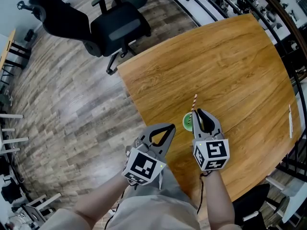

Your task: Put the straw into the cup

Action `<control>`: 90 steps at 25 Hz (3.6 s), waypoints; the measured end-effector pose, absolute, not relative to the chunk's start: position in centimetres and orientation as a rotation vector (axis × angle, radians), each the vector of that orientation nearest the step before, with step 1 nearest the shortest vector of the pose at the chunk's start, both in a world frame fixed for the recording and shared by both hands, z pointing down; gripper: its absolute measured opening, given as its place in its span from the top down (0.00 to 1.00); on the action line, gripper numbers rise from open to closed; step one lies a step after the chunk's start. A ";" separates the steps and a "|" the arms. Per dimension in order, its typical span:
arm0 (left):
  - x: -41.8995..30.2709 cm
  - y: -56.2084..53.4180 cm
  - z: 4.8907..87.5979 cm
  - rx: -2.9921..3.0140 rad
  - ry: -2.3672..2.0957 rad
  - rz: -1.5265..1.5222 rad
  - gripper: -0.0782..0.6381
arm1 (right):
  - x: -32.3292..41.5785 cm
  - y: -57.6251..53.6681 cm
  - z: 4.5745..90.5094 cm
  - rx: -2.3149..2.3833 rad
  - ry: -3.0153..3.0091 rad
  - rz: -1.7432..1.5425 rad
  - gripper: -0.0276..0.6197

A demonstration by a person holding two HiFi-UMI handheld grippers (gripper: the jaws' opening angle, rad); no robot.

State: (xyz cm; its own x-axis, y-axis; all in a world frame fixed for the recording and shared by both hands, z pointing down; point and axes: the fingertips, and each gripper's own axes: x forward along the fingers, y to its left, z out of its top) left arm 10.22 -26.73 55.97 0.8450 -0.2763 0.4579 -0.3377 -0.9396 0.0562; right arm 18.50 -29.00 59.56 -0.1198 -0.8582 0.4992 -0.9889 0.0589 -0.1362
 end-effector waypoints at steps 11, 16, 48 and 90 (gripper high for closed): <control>9.5 -26.8 53.0 2.919 -0.516 0.633 0.87 | 18.8 -28.3 55.9 1.936 -2.054 0.579 0.90; 8.6 -26.5 49.5 2.931 -0.532 0.557 0.87 | 18.1 -27.4 52.3 1.974 -2.066 0.519 0.90; 1.7 -18.1 26.6 3.193 -0.589 0.176 0.87 | 9.4 -15.3 25.8 1.955 -2.300 -0.167 0.90; 1.1 -13.7 29.9 3.078 -0.566 0.223 0.87 | 7.4 -9.3 30.0 1.861 -2.315 0.060 0.93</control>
